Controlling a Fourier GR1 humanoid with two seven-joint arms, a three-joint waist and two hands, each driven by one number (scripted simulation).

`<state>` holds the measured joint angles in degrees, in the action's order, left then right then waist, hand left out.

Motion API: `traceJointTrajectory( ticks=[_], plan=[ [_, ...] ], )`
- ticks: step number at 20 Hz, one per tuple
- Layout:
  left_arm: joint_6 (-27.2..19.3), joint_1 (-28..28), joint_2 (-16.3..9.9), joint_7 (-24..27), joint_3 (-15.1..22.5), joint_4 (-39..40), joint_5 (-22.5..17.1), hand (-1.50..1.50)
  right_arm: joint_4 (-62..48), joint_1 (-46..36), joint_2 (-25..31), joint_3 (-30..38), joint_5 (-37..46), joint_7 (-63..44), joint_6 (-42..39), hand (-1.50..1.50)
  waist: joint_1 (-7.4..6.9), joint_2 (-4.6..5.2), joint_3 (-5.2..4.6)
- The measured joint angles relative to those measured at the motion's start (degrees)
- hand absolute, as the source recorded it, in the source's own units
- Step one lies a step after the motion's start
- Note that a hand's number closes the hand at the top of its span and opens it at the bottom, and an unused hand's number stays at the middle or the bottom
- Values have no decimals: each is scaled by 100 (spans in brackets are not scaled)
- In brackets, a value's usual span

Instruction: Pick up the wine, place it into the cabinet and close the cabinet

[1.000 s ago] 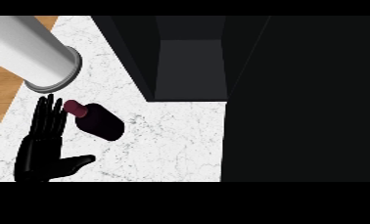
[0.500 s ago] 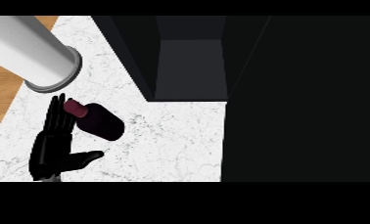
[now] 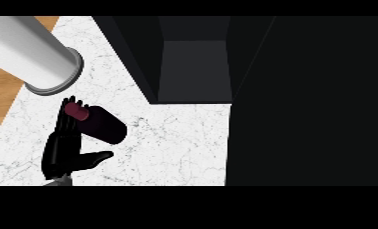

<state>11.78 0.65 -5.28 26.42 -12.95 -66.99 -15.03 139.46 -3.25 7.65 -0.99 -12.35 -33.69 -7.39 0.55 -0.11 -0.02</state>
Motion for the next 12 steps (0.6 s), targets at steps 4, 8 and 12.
traceJointTrajectory(
  ticks=[4,8,12],
  plan=[
    [36,176,6,210,4,434,68,-150,-5,-197,10,-24,18,-149,81,-150,-3,3,-2],
    [217,200,-26,365,17,679,46,-150,-16,-360,-18,-118,54,-263,186,-150,-18,3,0],
    [247,408,-33,503,-23,1003,25,-150,-7,-263,4,-75,74,-183,114,-150,-12,4,0]
  ],
)
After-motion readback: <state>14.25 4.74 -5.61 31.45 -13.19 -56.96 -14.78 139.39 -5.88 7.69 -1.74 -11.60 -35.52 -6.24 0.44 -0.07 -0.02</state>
